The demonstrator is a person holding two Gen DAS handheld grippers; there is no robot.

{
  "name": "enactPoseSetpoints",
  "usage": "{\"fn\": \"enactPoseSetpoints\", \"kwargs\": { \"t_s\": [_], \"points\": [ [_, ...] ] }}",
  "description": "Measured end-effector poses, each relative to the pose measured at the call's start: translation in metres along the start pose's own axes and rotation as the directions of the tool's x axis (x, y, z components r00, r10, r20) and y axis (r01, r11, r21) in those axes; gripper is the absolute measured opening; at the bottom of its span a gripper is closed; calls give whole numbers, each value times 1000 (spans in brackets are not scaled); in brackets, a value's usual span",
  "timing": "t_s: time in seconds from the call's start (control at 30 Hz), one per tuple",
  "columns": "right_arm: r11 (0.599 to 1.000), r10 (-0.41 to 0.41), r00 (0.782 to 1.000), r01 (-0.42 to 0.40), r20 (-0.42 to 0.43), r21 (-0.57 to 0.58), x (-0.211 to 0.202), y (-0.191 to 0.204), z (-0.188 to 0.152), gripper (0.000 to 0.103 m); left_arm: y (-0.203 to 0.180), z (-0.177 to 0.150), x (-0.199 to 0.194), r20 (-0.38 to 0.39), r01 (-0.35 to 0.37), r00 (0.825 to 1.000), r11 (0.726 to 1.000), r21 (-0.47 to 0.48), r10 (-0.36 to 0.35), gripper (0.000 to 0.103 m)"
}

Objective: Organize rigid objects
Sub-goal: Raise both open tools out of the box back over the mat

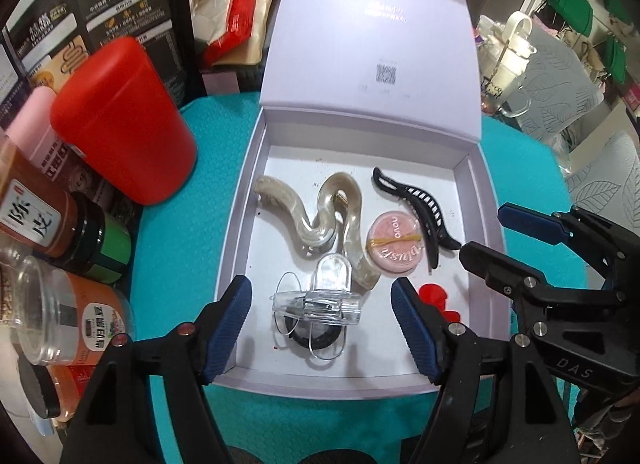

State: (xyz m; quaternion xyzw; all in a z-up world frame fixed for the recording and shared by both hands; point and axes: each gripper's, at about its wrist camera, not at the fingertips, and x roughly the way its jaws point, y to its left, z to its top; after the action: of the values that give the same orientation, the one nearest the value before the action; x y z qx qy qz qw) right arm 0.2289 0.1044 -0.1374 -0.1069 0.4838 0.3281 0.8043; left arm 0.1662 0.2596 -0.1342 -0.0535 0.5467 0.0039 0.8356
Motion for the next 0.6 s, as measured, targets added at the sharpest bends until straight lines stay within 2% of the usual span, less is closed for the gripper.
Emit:
{"fn": "enactPoseSetpoints", "kwargs": {
  "t_s": [0.4,0.6],
  "points": [
    [1000,-21,994,22,108,-10,-63,4,1,55,-18,0,-62,115,-14,993,1000,-8,15,72],
    [1000,-30,987,30,155,2,-97,4,-9,55,-32,-8,-93,165,-15,986,1000,-2,15,72]
  ]
}}
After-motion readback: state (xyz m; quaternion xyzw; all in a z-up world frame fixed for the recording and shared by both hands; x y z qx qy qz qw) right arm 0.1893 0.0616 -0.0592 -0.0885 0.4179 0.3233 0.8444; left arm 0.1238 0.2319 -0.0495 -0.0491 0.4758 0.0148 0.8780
